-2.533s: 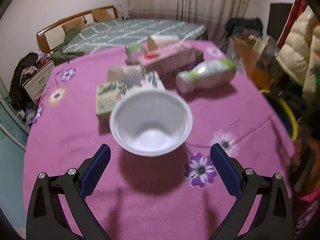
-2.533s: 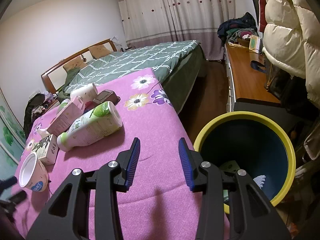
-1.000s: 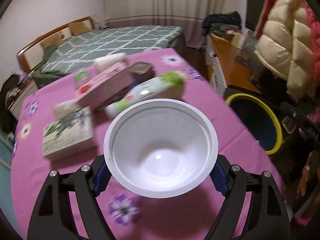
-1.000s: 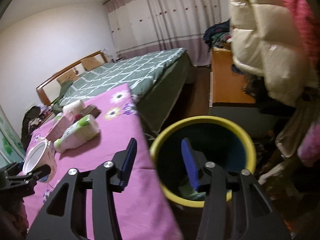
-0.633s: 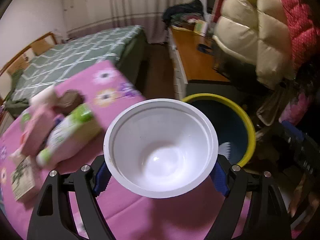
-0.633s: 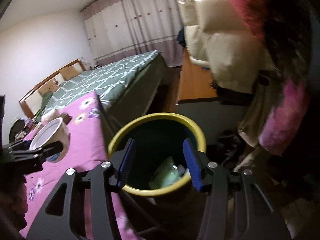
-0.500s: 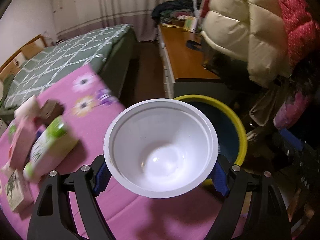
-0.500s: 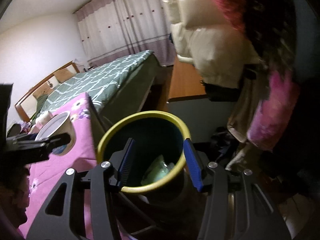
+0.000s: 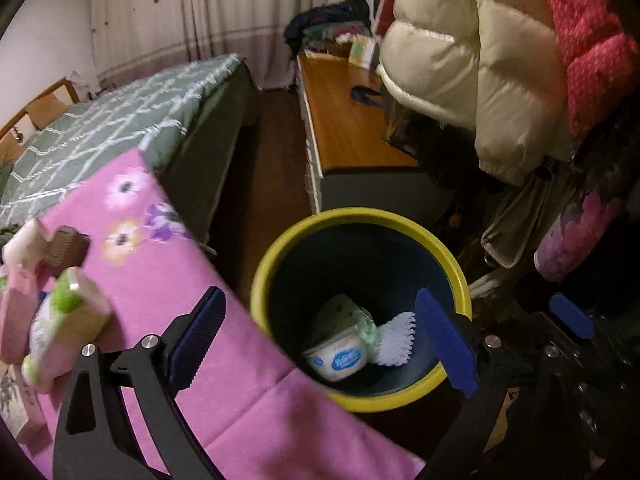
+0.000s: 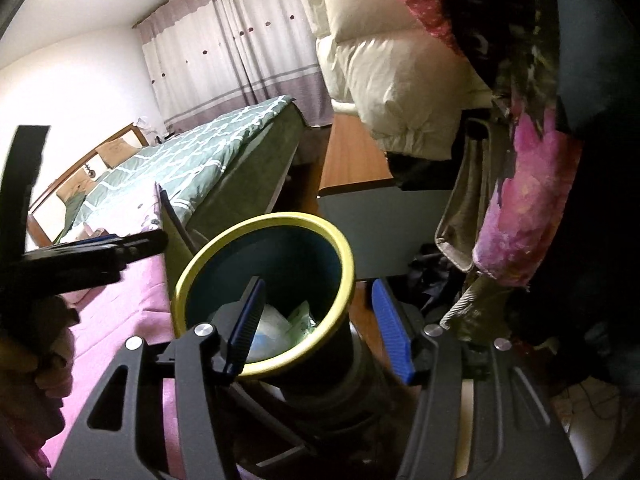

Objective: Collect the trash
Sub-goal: 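Carry the paper bowl with the left gripper over the yellow bin and open, then move both open grippers back toward the remaining items on the table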

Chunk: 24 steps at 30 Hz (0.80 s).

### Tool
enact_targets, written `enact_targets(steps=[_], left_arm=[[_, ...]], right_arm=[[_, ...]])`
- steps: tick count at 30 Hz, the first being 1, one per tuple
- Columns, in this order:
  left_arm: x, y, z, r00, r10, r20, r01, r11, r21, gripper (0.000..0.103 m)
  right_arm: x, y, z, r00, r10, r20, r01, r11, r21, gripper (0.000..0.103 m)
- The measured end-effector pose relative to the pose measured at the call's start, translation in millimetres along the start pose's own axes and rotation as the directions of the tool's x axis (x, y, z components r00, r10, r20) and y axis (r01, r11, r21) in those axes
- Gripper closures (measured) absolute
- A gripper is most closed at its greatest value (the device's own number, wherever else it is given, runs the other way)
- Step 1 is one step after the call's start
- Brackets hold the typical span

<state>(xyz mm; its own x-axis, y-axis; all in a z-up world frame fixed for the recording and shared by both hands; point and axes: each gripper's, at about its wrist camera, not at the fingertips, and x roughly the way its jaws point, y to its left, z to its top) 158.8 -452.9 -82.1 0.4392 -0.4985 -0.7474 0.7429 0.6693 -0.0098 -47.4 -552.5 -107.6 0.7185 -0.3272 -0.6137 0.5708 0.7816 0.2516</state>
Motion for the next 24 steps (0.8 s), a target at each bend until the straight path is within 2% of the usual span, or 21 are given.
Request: enact_targets(steps=[5,8,11,15,18,19,20,21,24], left_arm=[[-48.0,44.0,-20.9,0.993,0.068,0.096,-0.062,0.996,-0.064,0.005],[-80.8,83.3,-43.0,0.981,0.138,0.138,-0.119,0.983,-0.138,0.005],[-111.0,127.0,-69.0,0.961,0.229,0.154,-0.192,0.956,-0.224,0.005],[-145.0,184.7,-105.6,0.926,0.346,0.153,-0.280,0.898,-0.339,0.005],[-165.3,229.7,-134.7,0.893,0.429,0.132,-0.343,0.842,-0.416,0.005],[-172.0,248.1,-147.2,0.874,0.473,0.115,-0.380,0.812,-0.444,0.005],[-176.5,260.0,-155.5,0.861,0.497,0.107,-0.401,0.794,-0.457,0.005],[-180.9,275.4,-166.2,0.840,0.534,0.096,-0.432,0.765,-0.478,0.005],[-186.4,313.3,-190.1,0.804,0.592,0.053,-0.480,0.699,-0.530,0.005]], right_arm=[[4.9,16.7,-0.5,1.000,0.030,-0.008,-0.030,0.999,-0.026,0.048],[9.5,36.1,1.9,0.998,0.057,-0.015,-0.058,0.996,-0.061,0.047],[12.3,58.0,2.5,0.996,0.087,-0.024,-0.089,0.991,-0.097,0.046],[17.7,96.2,-0.7,0.989,0.139,-0.051,-0.146,0.977,-0.157,0.046],[21.7,129.2,-2.8,0.982,0.173,-0.071,-0.184,0.961,-0.205,0.046],[21.4,139.0,-4.6,0.980,0.182,-0.077,-0.194,0.956,-0.219,0.046],[23.2,150.2,-5.6,0.977,0.195,-0.086,-0.210,0.949,-0.234,0.046],[25.3,162.3,-6.5,0.973,0.209,-0.098,-0.227,0.941,-0.250,0.046],[30.3,194.1,-7.2,0.964,0.237,-0.123,-0.263,0.920,-0.290,0.046]])
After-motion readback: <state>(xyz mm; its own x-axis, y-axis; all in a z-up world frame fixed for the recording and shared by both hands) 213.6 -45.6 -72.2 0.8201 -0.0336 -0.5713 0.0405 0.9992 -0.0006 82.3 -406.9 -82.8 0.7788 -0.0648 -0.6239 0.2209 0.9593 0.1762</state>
